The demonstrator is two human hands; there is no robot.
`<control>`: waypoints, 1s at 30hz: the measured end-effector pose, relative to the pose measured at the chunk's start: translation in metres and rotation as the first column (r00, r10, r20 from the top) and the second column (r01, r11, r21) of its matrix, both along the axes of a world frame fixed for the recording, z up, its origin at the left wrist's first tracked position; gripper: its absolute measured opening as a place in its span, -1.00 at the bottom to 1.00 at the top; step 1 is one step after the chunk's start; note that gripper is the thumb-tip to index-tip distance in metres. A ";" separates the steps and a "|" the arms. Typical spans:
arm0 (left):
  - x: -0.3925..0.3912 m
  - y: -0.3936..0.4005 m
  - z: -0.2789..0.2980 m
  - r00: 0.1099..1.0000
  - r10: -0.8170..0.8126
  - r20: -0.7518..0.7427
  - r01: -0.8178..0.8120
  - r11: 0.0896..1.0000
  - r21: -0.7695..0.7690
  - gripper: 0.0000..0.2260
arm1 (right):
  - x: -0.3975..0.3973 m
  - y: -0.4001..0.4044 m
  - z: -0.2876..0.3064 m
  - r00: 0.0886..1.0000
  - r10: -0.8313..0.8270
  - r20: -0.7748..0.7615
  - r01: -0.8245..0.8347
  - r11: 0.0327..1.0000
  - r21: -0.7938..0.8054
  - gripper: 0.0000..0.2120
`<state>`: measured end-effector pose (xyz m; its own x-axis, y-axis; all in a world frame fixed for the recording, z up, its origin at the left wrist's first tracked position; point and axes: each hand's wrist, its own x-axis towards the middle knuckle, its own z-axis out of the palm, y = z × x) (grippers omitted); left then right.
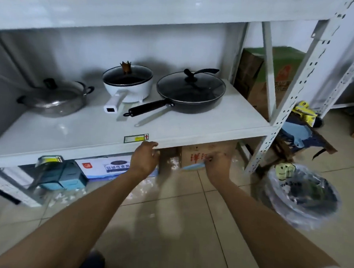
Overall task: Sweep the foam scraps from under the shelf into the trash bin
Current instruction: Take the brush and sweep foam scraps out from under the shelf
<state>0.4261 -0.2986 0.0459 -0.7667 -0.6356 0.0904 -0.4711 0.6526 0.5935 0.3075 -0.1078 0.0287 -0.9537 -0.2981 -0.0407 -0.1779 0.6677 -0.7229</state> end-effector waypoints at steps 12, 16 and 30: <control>-0.020 -0.055 -0.054 0.981 -0.185 -0.056 0.149 0.909 -0.389 -0.62 | 0.012 -0.093 -0.099 0.977 0.208 0.057 -0.214 0.963 0.162 -0.75; -0.044 -0.076 -0.067 0.956 -0.290 -0.054 0.209 0.795 -0.570 -0.68 | 0.002 -0.121 -0.126 0.971 0.209 0.113 -0.221 0.969 0.108 -0.74; -0.071 -0.108 -0.117 0.863 -0.333 -0.381 -0.059 0.682 -0.729 -0.78 | -0.062 -0.191 -0.192 0.962 0.272 0.020 -0.266 0.916 0.300 -0.75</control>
<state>0.3553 -0.4063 -0.0708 -0.5785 -0.1193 0.8069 -0.1468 0.9883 0.0409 0.2457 -0.2992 -0.1632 -0.8409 -0.5209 -0.1469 -0.3943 0.7755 -0.4931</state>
